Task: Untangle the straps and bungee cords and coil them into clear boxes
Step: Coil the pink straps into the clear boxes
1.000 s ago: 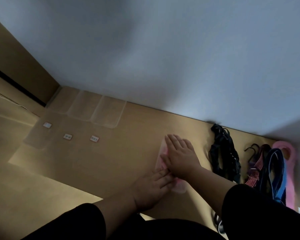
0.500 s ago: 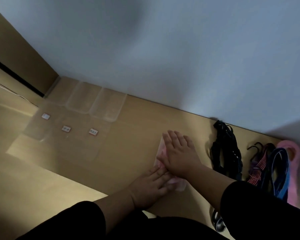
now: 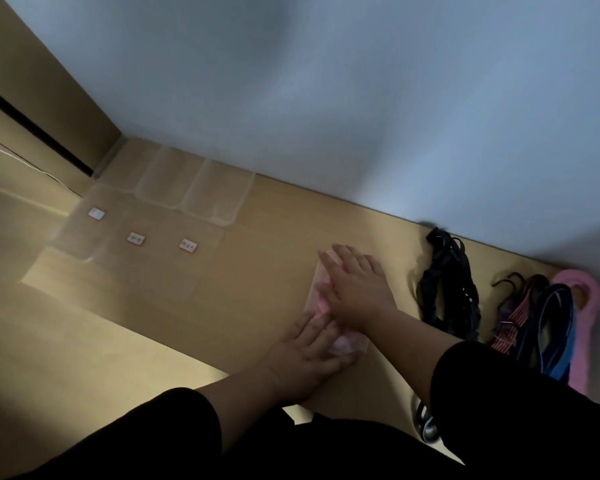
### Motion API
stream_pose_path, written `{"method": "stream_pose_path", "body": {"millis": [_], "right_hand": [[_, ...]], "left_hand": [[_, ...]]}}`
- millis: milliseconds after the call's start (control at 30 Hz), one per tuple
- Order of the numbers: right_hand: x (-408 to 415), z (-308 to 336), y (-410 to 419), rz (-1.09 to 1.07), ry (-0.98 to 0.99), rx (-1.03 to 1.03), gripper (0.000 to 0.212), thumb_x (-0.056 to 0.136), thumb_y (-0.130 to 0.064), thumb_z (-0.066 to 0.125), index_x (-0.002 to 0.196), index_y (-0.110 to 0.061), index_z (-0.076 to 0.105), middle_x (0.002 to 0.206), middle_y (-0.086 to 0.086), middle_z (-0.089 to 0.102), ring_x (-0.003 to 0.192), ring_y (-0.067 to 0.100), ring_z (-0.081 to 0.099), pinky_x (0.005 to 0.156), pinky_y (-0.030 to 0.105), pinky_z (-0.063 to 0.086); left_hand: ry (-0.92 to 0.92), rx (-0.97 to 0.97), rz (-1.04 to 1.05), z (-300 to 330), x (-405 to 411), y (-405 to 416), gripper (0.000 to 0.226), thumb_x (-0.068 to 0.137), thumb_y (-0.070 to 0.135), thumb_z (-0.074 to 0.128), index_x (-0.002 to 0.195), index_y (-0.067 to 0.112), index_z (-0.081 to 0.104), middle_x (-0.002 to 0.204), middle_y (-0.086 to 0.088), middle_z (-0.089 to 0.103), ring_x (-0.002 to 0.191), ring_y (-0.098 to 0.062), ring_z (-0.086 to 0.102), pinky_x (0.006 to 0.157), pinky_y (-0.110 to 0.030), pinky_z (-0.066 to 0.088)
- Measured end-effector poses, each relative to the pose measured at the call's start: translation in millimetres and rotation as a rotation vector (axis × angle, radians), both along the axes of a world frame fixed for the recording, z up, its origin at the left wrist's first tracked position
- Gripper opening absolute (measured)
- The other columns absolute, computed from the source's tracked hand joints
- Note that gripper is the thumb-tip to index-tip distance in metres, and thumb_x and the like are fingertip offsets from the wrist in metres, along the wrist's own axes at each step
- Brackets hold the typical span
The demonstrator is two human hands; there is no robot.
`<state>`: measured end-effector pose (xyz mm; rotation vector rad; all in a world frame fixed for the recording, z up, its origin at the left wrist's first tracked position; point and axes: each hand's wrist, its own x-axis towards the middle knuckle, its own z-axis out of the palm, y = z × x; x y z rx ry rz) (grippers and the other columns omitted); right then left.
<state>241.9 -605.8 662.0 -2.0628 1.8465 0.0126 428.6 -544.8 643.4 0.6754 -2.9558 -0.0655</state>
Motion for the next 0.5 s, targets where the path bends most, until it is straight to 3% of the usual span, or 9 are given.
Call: {"method": "stream_pose_path", "body": {"millis": [100,200,233,300,367,400,500], "right_hand": [[-11.4,3.3,-6.4,-0.090,-0.094,-0.038,0.049,0.103,-0.036,0.042,0.151,-0.027,0.043,0.145,0.006,0.053,0.131,0.029,0.049,0.106,0.039,0.035],[-22.7,7.0,-9.5,-0.173,-0.123,-0.047,0.039,0.099,-0.027,0.050,0.137,-0.024,0.057,0.121,0.009,0.064,0.112,0.033,0.058,0.092,0.040,0.046],[-24.5,7.2,-10.1,-0.180,-0.139,-0.051,0.038,0.098,-0.024,0.052,0.135,-0.024,0.058,0.122,0.009,0.064,0.113,0.033,0.058,0.093,0.040,0.047],[-25.7,6.5,-11.6,-0.144,-0.189,-0.041,0.042,0.098,-0.022,0.051,0.140,-0.022,0.056,0.134,0.007,0.059,0.120,0.031,0.055,0.098,0.039,0.045],[-25.5,4.0,-10.7,-0.087,-0.248,0.035,0.049,0.103,-0.026,0.047,0.151,-0.020,0.043,0.152,0.006,0.046,0.134,0.029,0.047,0.109,0.038,0.041],[-25.6,1.3,-8.8,-0.062,-0.252,0.075,0.054,0.105,-0.031,0.045,0.156,-0.019,0.034,0.160,0.006,0.035,0.143,0.028,0.039,0.114,0.038,0.036],[-26.7,-9.4,-1.0,-0.020,-0.170,0.060,0.063,0.107,-0.043,0.036,0.162,-0.021,0.015,0.169,0.003,0.016,0.154,0.021,0.019,0.122,0.037,0.024]], "left_hand": [[0.100,0.101,0.078,16.2,-6.4,-6.8,0.030,0.088,0.035,0.055,0.108,0.025,0.075,0.118,-0.011,0.070,0.111,-0.035,0.066,0.098,-0.047,0.052],[0.189,0.177,0.219,31.3,-9.8,-24.7,0.019,0.082,0.024,0.069,0.092,0.009,0.074,0.098,-0.011,0.070,0.086,-0.032,0.067,0.078,-0.038,0.056],[0.163,0.178,0.259,34.3,-10.7,-29.1,0.023,0.082,0.024,0.071,0.097,0.006,0.074,0.103,-0.013,0.071,0.090,-0.033,0.068,0.080,-0.038,0.056],[0.021,0.212,0.323,36.6,-13.3,-32.3,0.047,0.091,0.035,0.059,0.123,0.002,0.068,0.131,-0.019,0.063,0.119,-0.037,0.061,0.099,-0.043,0.051],[-0.124,0.277,0.378,36.2,-15.2,-29.1,0.070,0.097,0.047,0.032,0.147,0.000,0.045,0.157,-0.019,0.035,0.147,-0.036,0.033,0.118,-0.046,0.032],[-0.149,0.283,0.394,35.8,-15.7,-26.9,0.073,0.098,0.049,0.026,0.150,0.000,0.039,0.160,-0.018,0.029,0.150,-0.034,0.026,0.119,-0.047,0.029],[-0.140,0.216,0.398,30.7,-16.9,-22.9,0.067,0.098,0.046,0.034,0.145,0.000,0.048,0.154,-0.018,0.041,0.145,-0.033,0.037,0.112,-0.049,0.041]]}}
